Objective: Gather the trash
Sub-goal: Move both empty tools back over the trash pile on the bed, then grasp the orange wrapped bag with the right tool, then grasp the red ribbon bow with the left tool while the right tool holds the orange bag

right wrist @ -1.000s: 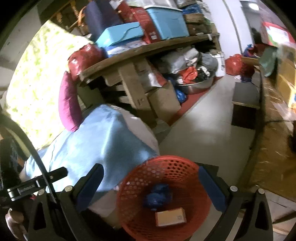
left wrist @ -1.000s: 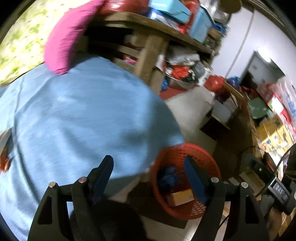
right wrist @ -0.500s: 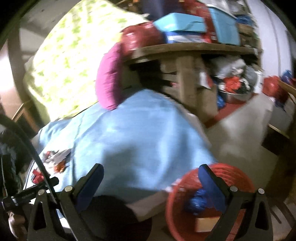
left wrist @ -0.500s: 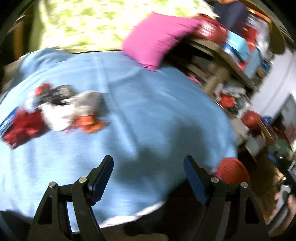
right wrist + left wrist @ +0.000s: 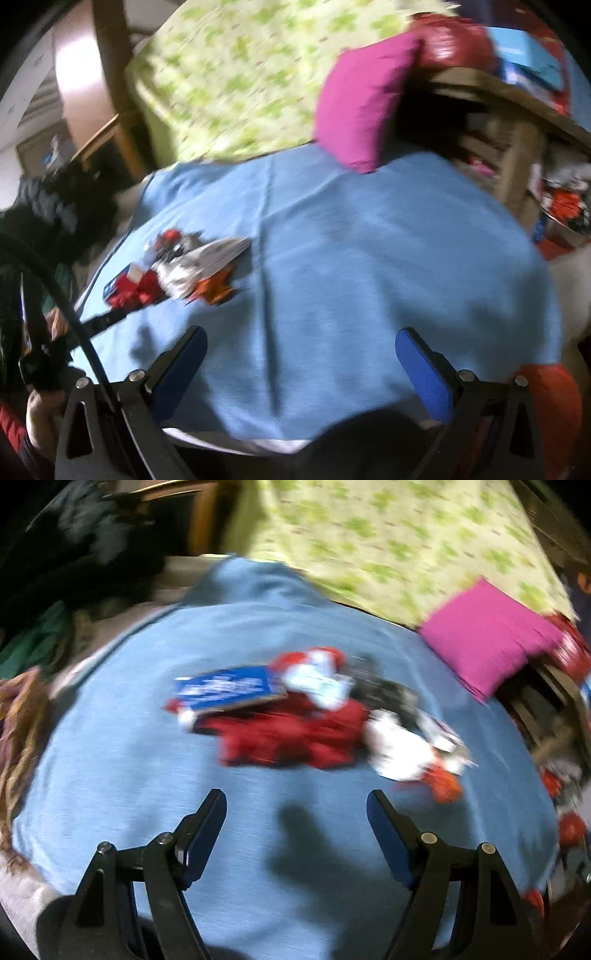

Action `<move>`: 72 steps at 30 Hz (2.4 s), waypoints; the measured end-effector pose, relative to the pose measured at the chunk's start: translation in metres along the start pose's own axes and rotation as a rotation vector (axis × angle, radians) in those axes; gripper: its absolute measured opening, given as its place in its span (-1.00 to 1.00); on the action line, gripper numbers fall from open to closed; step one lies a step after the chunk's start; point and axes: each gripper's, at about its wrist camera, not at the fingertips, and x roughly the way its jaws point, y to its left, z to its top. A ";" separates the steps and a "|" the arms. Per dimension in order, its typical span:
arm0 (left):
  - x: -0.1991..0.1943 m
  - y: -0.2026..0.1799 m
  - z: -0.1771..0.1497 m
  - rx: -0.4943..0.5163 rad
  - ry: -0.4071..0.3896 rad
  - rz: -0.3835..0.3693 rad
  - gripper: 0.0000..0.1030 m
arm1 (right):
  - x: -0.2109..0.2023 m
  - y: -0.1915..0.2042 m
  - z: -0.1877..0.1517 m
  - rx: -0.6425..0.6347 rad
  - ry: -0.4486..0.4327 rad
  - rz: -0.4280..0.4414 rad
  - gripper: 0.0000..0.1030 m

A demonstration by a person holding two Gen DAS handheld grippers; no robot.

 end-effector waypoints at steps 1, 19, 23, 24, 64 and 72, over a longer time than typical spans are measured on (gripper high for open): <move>0.001 0.008 0.000 -0.022 -0.005 0.018 0.52 | 0.011 0.008 0.002 -0.019 0.015 0.015 1.00; 0.015 0.015 -0.004 -0.001 0.004 0.058 0.52 | 0.157 0.090 0.027 -0.168 0.167 0.054 -0.16; 0.018 0.016 -0.003 -0.004 0.010 0.069 0.52 | 0.152 0.083 0.026 -0.151 0.157 0.091 -0.29; 0.018 0.016 -0.003 -0.006 0.007 0.072 0.52 | 0.149 0.081 0.025 -0.149 0.153 0.091 -0.29; 0.078 -0.015 0.043 0.170 0.108 0.095 0.52 | 0.062 -0.011 -0.009 0.108 -0.026 0.311 -0.29; 0.076 -0.010 0.040 0.175 0.148 -0.038 -0.29 | 0.061 -0.012 -0.009 0.110 -0.029 0.310 -0.29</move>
